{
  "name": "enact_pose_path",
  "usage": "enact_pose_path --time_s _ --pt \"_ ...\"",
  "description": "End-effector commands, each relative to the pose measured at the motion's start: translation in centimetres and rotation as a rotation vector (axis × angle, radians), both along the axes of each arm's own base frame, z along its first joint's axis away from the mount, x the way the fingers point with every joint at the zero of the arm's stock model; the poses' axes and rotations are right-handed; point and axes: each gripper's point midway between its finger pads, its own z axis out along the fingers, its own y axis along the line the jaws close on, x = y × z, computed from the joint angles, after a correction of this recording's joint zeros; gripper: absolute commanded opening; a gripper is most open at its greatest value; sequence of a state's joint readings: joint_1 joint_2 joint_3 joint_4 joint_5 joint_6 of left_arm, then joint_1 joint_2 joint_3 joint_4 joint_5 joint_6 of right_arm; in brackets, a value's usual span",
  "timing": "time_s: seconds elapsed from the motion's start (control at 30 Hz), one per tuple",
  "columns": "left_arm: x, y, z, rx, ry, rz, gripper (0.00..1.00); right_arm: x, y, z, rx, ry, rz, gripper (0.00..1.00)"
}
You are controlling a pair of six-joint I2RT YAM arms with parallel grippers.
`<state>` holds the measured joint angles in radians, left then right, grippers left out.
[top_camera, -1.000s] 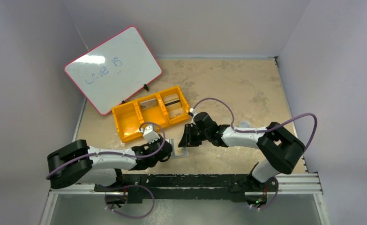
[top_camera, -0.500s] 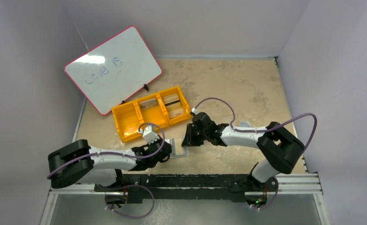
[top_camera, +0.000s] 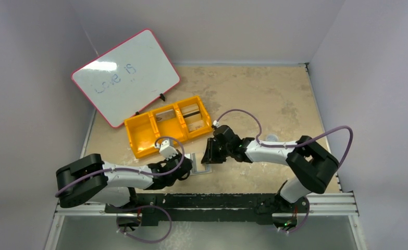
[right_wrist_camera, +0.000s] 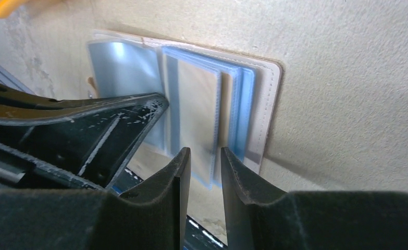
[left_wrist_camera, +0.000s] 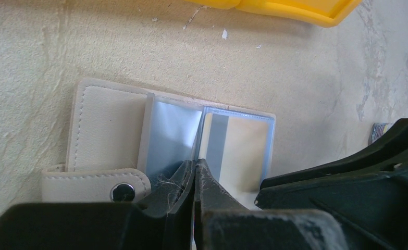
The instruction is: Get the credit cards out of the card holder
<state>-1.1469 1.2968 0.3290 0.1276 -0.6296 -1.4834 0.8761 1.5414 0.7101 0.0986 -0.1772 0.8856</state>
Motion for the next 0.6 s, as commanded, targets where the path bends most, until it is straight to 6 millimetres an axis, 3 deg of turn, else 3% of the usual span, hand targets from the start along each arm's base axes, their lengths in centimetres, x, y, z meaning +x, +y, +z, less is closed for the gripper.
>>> enact_pose_path --time_s 0.0,0.1,0.2,0.3,0.47,0.57 --pt "-2.6 2.5 -3.9 0.131 0.123 -0.049 0.0 0.1 0.1 -0.4 -0.004 0.012 -0.022 0.3" --pt "-2.6 2.5 -3.9 0.129 0.122 -0.047 0.0 1.1 -0.3 0.2 -0.04 -0.032 -0.05 0.31" --pt "-2.6 2.4 -3.9 0.127 0.121 -0.048 0.0 0.6 -0.7 0.2 -0.048 -0.026 -0.035 0.32" --pt "-2.6 2.5 -4.0 0.126 0.121 -0.048 0.0 -0.6 0.4 0.1 0.039 0.016 0.011 0.29" --pt "-2.7 2.3 -4.1 0.124 0.123 -0.052 0.0 0.4 1.4 0.4 0.05 -0.017 0.024 0.26" --pt "-2.7 2.3 -4.1 0.123 0.123 -0.053 0.0 -0.3 1.6 0.1 0.063 0.009 0.051 0.27"
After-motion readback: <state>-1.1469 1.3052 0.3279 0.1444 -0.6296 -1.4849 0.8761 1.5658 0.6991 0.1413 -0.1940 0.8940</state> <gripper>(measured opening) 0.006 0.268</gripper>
